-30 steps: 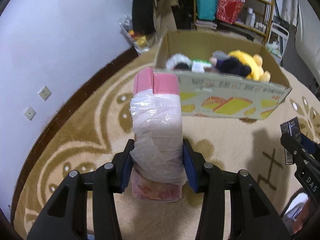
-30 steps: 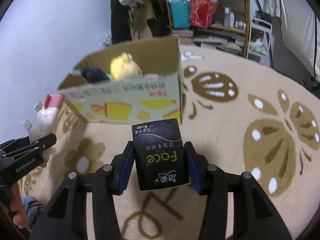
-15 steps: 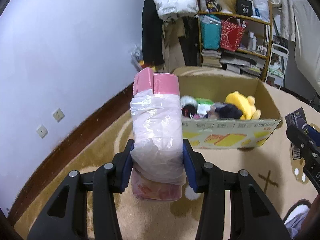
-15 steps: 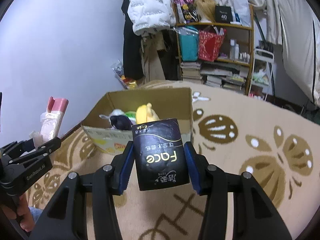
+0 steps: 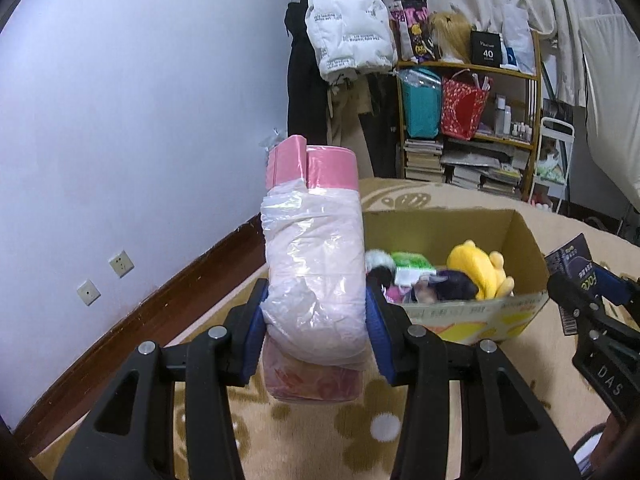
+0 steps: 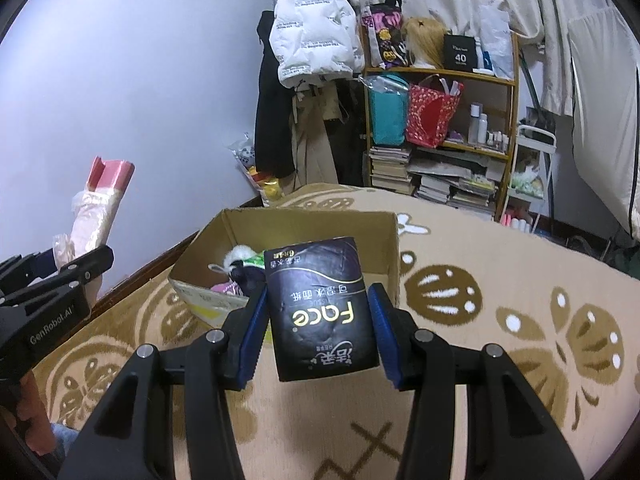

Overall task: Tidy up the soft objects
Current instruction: 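Lift the bottle and Face box into the box and open both tools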

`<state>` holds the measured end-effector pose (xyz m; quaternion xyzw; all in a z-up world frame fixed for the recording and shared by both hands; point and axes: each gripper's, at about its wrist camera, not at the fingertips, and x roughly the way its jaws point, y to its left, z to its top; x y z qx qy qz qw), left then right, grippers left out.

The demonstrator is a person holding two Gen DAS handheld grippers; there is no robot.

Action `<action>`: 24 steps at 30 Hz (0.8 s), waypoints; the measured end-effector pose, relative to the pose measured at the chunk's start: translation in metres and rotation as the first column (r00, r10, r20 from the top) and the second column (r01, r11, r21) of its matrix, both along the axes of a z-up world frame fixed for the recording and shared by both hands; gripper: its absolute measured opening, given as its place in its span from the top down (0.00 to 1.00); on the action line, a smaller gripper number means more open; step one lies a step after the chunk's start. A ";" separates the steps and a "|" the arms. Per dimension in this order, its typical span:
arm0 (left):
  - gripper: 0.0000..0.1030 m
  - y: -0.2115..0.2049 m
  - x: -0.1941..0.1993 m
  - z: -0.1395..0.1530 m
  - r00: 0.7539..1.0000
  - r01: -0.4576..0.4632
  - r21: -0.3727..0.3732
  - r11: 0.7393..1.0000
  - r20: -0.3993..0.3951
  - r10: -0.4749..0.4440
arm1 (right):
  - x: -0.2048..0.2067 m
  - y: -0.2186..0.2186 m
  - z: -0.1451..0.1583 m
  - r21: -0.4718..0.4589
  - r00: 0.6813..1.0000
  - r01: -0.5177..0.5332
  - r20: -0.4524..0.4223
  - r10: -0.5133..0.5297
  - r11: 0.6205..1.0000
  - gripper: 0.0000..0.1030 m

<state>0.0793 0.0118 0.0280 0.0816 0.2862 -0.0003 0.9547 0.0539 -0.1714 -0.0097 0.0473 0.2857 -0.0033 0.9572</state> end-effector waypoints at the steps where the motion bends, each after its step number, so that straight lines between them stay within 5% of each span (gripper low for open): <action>1: 0.57 0.000 0.001 0.001 1.000 0.001 0.003 1.000 0.006 -0.001 | 0.002 0.001 0.001 -0.003 1.000 -0.003 0.003 0.003 1.000 0.49; 24: 0.57 -0.025 0.076 -0.012 1.000 0.031 -0.019 0.999 -0.003 -0.031 | 0.077 -0.006 -0.002 -0.028 0.996 -0.085 -0.004 0.085 0.996 0.49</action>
